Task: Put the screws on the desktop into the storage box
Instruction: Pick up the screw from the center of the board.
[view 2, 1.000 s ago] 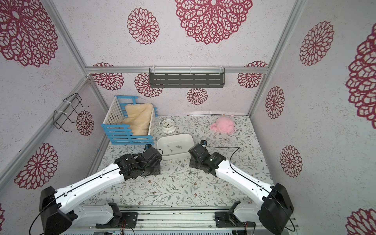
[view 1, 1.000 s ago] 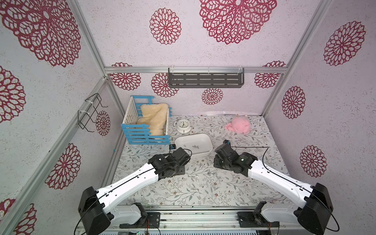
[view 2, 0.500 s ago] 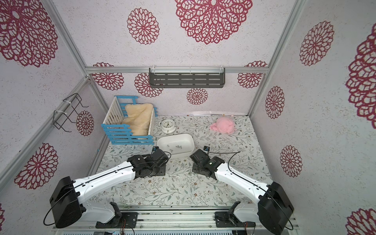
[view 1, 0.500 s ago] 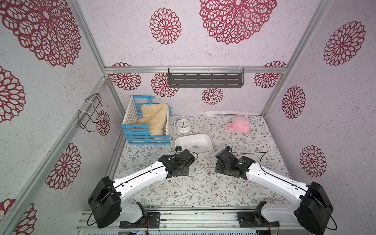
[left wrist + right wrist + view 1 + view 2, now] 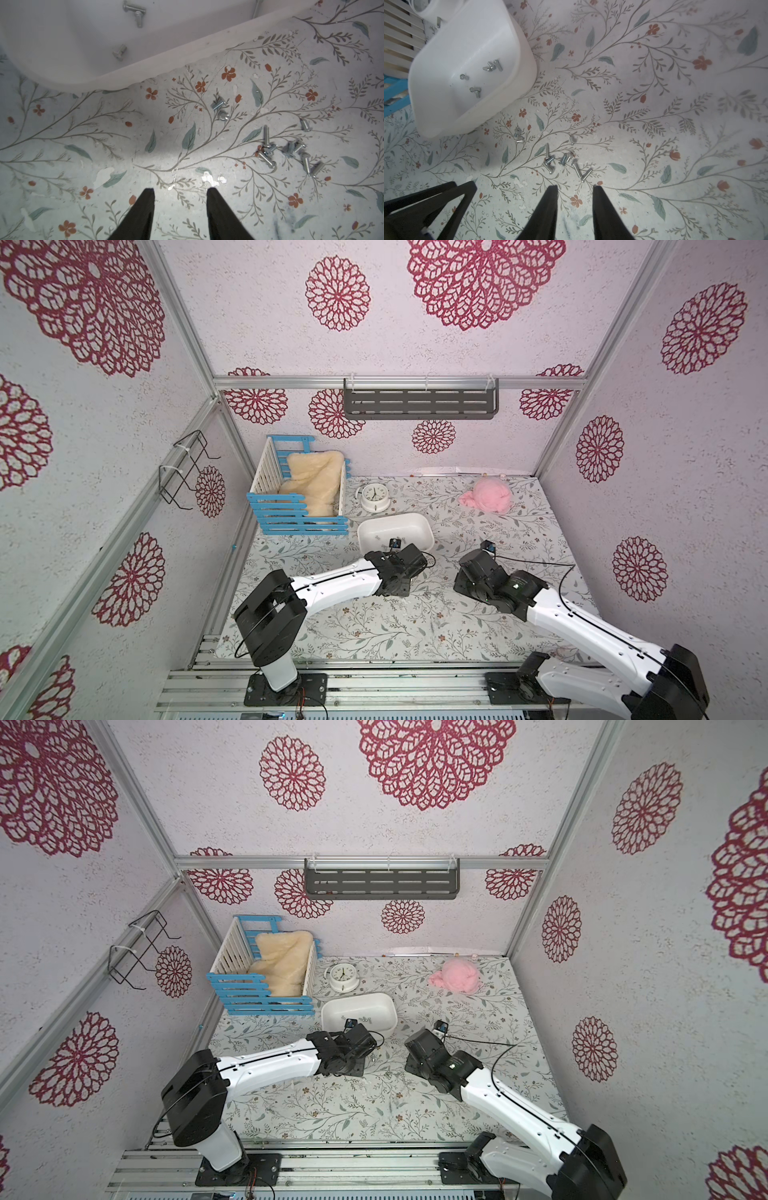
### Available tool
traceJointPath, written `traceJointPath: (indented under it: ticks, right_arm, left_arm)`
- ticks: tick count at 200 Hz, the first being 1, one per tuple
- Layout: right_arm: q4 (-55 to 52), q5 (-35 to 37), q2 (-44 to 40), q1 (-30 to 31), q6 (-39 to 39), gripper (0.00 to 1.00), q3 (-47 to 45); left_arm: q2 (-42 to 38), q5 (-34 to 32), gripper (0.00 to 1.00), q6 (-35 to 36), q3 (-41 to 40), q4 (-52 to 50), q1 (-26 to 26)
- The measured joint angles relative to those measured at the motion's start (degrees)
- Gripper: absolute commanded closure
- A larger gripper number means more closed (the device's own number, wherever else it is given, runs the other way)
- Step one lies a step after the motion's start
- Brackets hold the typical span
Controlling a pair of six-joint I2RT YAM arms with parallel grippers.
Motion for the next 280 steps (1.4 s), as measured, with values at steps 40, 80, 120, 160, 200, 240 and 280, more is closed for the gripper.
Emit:
traceJointPath:
  ticks: [40,80,120,160,200,240,280]
  right_arm:
    - [0.0,0.5,-3.4,-2.3,0.3,0.67,-1.5]
    - [-0.1,0.3,-6.4,-4.2,0.2,0.67,-3.2]
    - [-0.2,0.3,-8.5,-5.4,-0.2,0.67,-3.4]
    - [-0.5,0.1,-9.1,-6.2,-0.4,0.67,-3.3]
    - [-0.6,-0.2,-9.2,-6.7,-1.3,0.67,-3.4]
    - [-0.6,-0.7,-9.1,-7.1,-1.7,0.67,-3.4]
    - [-0.4,-1.0,-8.5,-7.6,-2.5,0.67,-3.4]
  left_arm:
    - [6.2,1.9,0.6,0.0,5.0,1.9,-0.3]
    - [11.7,3.3,0.62,0.7,10.1,2.8,-0.5]
    - [16.5,3.8,0.65,1.2,13.7,3.3,-0.6]
    - [18.6,3.8,0.66,1.2,13.9,3.1,-0.6]
    - [18.6,3.0,0.65,1.2,13.9,3.1,-0.5]
    - [18.9,2.7,0.65,1.4,14.6,2.6,-0.1]
    - [20.1,2.7,0.67,2.1,16.7,2.4,0.3]
